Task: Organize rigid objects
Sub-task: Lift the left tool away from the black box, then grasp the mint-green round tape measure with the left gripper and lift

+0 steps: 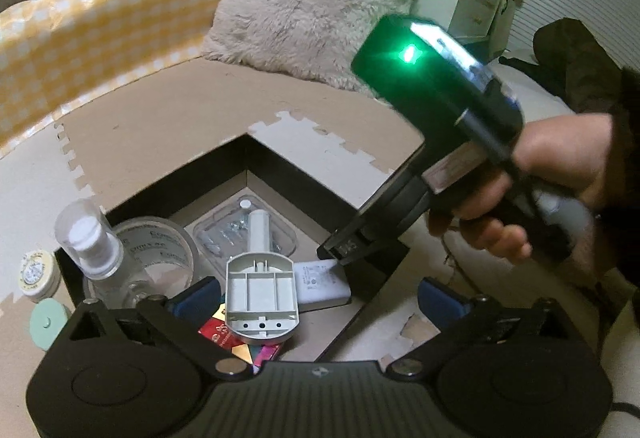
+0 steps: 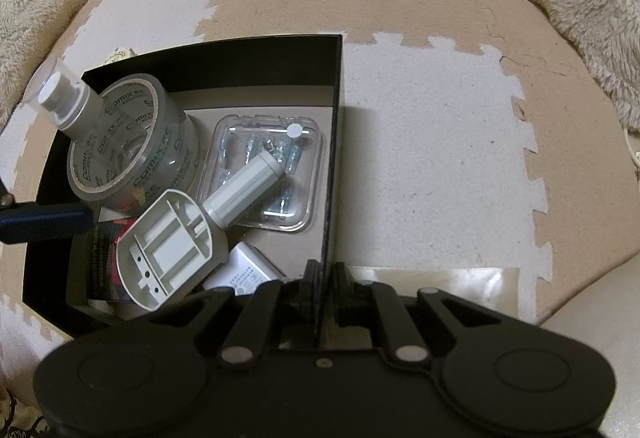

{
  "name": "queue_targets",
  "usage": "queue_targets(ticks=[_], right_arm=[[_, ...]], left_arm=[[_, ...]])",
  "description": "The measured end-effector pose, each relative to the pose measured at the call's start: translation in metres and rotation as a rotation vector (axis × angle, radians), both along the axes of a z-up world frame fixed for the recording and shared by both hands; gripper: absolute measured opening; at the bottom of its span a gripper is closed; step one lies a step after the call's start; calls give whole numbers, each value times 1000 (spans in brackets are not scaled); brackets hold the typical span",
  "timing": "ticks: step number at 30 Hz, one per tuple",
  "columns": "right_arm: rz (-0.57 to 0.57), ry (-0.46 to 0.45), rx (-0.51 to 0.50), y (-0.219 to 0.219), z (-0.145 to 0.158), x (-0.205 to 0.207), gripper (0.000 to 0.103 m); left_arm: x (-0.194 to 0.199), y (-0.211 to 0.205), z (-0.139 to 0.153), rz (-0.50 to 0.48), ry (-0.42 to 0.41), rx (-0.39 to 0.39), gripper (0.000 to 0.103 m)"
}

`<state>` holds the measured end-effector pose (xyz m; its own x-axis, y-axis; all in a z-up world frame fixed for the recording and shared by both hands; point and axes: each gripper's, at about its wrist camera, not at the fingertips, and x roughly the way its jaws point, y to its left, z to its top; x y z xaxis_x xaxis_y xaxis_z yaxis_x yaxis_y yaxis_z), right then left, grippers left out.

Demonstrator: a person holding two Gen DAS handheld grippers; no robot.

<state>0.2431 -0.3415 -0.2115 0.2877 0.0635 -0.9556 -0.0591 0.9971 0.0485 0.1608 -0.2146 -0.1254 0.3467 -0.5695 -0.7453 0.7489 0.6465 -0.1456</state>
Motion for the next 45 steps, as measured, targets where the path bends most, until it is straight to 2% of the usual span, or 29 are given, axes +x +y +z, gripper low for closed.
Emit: queue_targets(ticks=[10,15,20,26,31,36,40,45], right_arm=[[1,0,-1,1,0,0,8],[2,0,-2,1,0,0,8],[1,0,-1,1,0,0,8],[2,0,-1,0,0,0,8],[2,0,-1,1,0,0,8],[2,0,-1,0,0,0,8],[2,0,-1,1,0,0,8],[3,0,-2,1,0,0,8]], left_arm=[[6,24,72,54,-97,-59,103],[23,55,99,156,-168,-104,103],[45,88,105,292,-219,-111,103],[76,125,84,446,-199,-90,103],[94,148,52,510,-181,-31,103],[106,159,9,492,-112,70,103],[111,162,-19,448,-40,135,90],[110,157,-39,394,-16,154,86]])
